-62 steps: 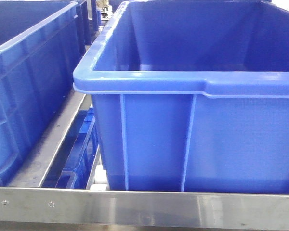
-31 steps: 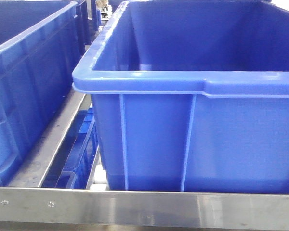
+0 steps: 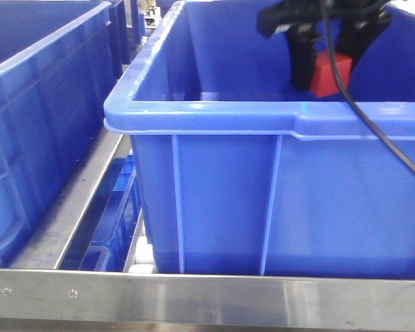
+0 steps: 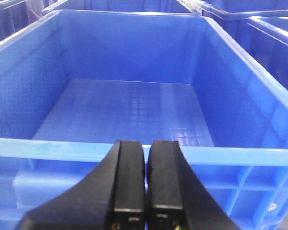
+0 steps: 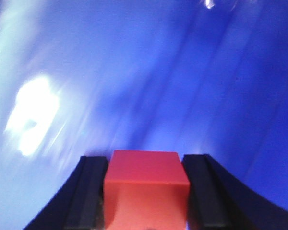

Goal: Pick red cube and place on left shelf
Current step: 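Lower the held red cube into the blue crate with the right gripper, then open the right gripper to release the red cube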

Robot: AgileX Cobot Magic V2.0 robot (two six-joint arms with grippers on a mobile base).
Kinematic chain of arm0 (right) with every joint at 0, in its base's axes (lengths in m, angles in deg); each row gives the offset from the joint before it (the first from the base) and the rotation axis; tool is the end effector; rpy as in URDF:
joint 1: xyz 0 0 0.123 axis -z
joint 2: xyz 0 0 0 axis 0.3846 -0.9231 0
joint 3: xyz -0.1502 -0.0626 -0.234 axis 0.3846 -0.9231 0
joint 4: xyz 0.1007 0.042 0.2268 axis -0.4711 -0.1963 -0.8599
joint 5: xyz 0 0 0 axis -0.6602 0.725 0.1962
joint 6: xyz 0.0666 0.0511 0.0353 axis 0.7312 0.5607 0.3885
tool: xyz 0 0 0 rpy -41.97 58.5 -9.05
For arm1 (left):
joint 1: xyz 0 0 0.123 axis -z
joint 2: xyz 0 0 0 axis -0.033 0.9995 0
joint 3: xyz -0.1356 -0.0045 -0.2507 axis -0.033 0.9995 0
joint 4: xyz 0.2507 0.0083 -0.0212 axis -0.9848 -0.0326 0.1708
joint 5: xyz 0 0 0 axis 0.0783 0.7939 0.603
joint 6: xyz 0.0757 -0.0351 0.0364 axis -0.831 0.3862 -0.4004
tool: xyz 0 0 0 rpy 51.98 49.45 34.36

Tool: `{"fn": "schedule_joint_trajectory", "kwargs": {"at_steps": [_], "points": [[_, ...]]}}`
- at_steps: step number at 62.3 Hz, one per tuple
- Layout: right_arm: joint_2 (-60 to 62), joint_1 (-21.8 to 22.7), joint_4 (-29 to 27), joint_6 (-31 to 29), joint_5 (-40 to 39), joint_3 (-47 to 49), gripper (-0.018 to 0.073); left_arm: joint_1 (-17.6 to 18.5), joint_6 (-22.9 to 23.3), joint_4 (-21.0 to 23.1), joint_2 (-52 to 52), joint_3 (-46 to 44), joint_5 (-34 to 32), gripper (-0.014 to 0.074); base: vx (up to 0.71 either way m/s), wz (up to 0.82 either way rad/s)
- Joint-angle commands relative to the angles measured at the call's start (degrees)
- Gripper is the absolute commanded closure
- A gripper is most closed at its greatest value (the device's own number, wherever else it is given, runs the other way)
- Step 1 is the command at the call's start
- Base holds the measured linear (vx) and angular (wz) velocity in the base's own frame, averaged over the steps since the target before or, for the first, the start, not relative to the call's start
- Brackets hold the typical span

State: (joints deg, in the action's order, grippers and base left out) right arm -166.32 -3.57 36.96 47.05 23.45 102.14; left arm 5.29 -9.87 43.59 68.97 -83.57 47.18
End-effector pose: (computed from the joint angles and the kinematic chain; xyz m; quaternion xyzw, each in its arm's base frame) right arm 0.3598 0.1549 0.3085 -0.1517 0.9597 -0.0453 0.2322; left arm 0.0563 -0.0041 0.2025 0.0045 0.7064 -0.0433 0.7064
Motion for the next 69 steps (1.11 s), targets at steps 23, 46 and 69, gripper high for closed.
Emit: {"fn": "schedule_joint_trajectory", "kwargs": {"at_steps": [23, 46, 69], "points": [[-4.7, 7.7, -5.8, -5.5, -5.6, 5.0, 0.0507, 0.1, 0.4, 0.1, -0.8, 1.4, -5.1, 0.0495, 0.0, 0.0], [-9.9, 8.0, -7.0, -6.5, -7.4, 4.9, 0.0507, 0.1, 0.4, 0.1, -0.8, 1.4, -5.1, 0.0495, 0.0, 0.0], [-11.3, 8.0, -7.0, -7.0, -5.6, 5.0, 0.0286, 0.1, 0.4, 0.1, -0.8, 1.4, -5.1, 0.0495, 0.0, 0.0]]}}
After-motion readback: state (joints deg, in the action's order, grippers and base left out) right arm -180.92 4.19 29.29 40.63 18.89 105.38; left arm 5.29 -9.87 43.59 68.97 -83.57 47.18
